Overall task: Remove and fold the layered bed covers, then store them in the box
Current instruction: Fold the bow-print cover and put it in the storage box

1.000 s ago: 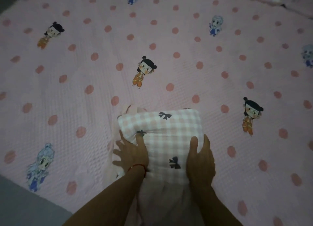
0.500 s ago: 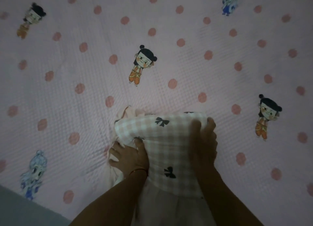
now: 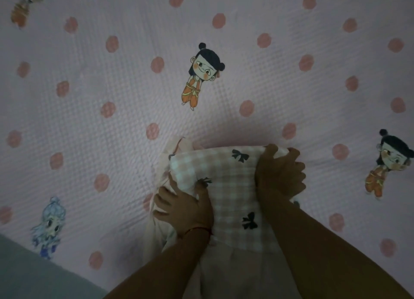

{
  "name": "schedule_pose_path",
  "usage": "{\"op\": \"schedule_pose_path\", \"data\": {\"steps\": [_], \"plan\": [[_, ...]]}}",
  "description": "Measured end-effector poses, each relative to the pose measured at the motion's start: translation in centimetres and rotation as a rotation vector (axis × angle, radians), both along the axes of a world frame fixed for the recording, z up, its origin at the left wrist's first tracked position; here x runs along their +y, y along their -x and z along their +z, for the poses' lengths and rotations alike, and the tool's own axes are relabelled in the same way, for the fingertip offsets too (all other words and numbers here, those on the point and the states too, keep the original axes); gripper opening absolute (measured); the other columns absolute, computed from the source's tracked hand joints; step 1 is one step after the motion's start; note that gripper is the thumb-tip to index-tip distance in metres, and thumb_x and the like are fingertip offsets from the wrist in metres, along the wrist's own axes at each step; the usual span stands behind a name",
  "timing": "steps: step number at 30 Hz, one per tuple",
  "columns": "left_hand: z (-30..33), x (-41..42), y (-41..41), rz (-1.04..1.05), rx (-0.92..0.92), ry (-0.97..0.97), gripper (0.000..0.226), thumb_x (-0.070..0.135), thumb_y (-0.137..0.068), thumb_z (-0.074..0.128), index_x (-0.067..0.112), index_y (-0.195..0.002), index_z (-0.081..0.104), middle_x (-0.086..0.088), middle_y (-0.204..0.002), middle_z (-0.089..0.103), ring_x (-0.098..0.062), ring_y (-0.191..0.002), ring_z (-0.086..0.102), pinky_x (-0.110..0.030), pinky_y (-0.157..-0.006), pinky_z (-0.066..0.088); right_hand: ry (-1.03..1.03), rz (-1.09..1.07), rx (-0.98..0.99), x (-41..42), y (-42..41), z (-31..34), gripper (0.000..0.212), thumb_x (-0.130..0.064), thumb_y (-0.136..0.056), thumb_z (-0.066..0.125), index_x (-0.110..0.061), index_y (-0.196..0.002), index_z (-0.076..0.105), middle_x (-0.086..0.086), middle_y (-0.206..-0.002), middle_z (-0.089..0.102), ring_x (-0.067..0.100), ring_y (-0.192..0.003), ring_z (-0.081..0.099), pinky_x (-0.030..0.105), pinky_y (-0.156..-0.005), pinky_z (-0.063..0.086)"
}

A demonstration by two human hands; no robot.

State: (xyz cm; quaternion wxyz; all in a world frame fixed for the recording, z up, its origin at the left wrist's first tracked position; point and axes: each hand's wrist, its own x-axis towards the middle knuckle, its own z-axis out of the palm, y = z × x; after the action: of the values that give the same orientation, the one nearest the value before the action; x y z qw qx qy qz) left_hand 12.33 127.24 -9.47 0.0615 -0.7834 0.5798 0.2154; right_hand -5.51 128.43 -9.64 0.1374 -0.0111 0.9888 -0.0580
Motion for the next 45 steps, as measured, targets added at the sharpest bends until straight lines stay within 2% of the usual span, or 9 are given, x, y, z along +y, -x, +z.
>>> {"op": "schedule_pose_path", "data": {"steps": [5, 7, 10, 17, 26, 33, 39, 41, 45], "plan": [[0.1, 0.1, -0.4, 0.030, 0.032, 0.020, 0.091, 0.071, -0.081, 0.012, 0.013, -0.145, 0.039, -0.019, -0.144, 0.039, -0.040, -0.137, 0.030, -0.064, -0.111, 0.017, 0.170, 0.013, -0.078, 0.7, -0.2, 2.5, 0.077, -0.070, -0.086, 0.022, -0.023, -0.145, 0.035, 0.017, -0.137, 0.051, 0.038, -0.119, 0.052, 0.056, -0.102, 0.038], [0.0, 0.2, -1.3, 0.026, 0.063, 0.044, 0.087, 0.068, -0.083, 0.012, 0.010, -0.141, 0.040, -0.018, -0.141, 0.040, -0.038, -0.135, 0.032, -0.065, -0.110, 0.018, 0.339, 0.184, -0.127, 4.2, -2.2, 5.0, 0.082, -0.067, -0.086, 0.031, -0.026, -0.156, 0.017, 0.015, -0.154, 0.035, 0.038, -0.133, 0.042, 0.059, -0.108, 0.034], [0.5, 1.1, -2.2, 0.032, 0.126, 0.109, 0.082, 0.065, -0.084, 0.015, 0.009, -0.137, 0.041, -0.015, -0.136, 0.043, -0.035, -0.132, 0.034, -0.065, -0.110, 0.019, 0.340, 0.307, -0.119, 12.6, -7.9, 8.5, 0.096, -0.078, -0.083, 0.034, -0.027, -0.159, 0.006, 0.015, -0.158, 0.029, 0.039, -0.137, 0.038, 0.059, -0.107, 0.036], [0.8, 2.4, -2.3, -0.065, 0.151, 0.110, 0.086, 0.066, -0.080, 0.019, 0.013, -0.145, 0.039, -0.013, -0.137, 0.045, -0.034, -0.131, 0.036, -0.058, -0.114, 0.018, 0.350, 0.175, -0.106, 15.7, -8.1, 3.7, 0.087, -0.073, -0.087, 0.034, -0.025, -0.157, 0.014, 0.016, -0.138, 0.049, 0.036, -0.121, 0.052, 0.060, -0.099, 0.046], [2.3, 3.1, -3.0, -0.042, 0.446, 0.172, 0.090, 0.072, -0.077, 0.040, 0.022, -0.152, 0.031, 0.006, -0.113, 0.062, -0.016, -0.100, 0.061, -0.040, -0.093, 0.048, 0.450, 0.185, -0.021, 16.5, -7.6, 1.3, 0.084, -0.072, -0.090, 0.027, -0.019, -0.155, 0.023, 0.019, -0.139, 0.047, 0.040, -0.123, 0.049, 0.060, -0.100, 0.043], [5.4, 2.5, -4.5, 0.097, 0.492, -0.131, 0.102, 0.098, -0.060, 0.045, 0.026, -0.132, 0.047, -0.003, -0.122, 0.065, -0.028, -0.109, 0.062, -0.048, -0.100, 0.048, 0.486, 0.186, -0.052, 17.0, -7.3, 1.7, 0.082, -0.068, -0.090, 0.030, -0.017, -0.153, 0.028, 0.022, -0.132, 0.054, 0.042, -0.115, 0.054, 0.056, -0.093, 0.048], [9.6, 5.5, -5.4, 0.252, 0.617, -0.190, 0.115, 0.102, -0.047, 0.054, 0.026, -0.133, 0.057, 0.001, -0.128, 0.064, -0.025, -0.113, 0.062, -0.042, -0.103, 0.048, 0.479, -0.076, -0.572, 19.2, -2.2, 4.8, 0.075, -0.081, -0.079, 0.029, -0.025, -0.113, 0.066, 0.009, -0.103, 0.070, 0.037, -0.096, 0.066, 0.054, -0.095, 0.052], [11.3, 7.7, -7.5, 0.373, 0.707, -0.180, 0.111, 0.102, -0.043, 0.057, 0.031, -0.127, 0.064, 0.004, -0.123, 0.068, -0.022, -0.108, 0.065, -0.040, -0.102, 0.051, 0.434, 0.021, -0.663, 18.9, -1.9, 7.3, 0.082, -0.088, -0.075, 0.028, -0.026, -0.110, 0.069, 0.011, -0.106, 0.071, 0.037, -0.097, 0.066, 0.055, -0.098, 0.051], [13.5, 15.4, -14.8, 0.652, 0.820, -0.126, 0.110, 0.099, -0.047, 0.061, 0.037, -0.138, 0.056, 0.011, -0.136, 0.061, -0.017, -0.122, 0.059, -0.037, -0.109, 0.044, 0.272, 0.295, -0.688, 18.2, -6.0, 12.4, 0.096, -0.091, -0.073, 0.025, -0.022, -0.126, 0.066, 0.014, -0.125, 0.067, 0.039, -0.109, 0.063, 0.055, -0.103, 0.047]]}}
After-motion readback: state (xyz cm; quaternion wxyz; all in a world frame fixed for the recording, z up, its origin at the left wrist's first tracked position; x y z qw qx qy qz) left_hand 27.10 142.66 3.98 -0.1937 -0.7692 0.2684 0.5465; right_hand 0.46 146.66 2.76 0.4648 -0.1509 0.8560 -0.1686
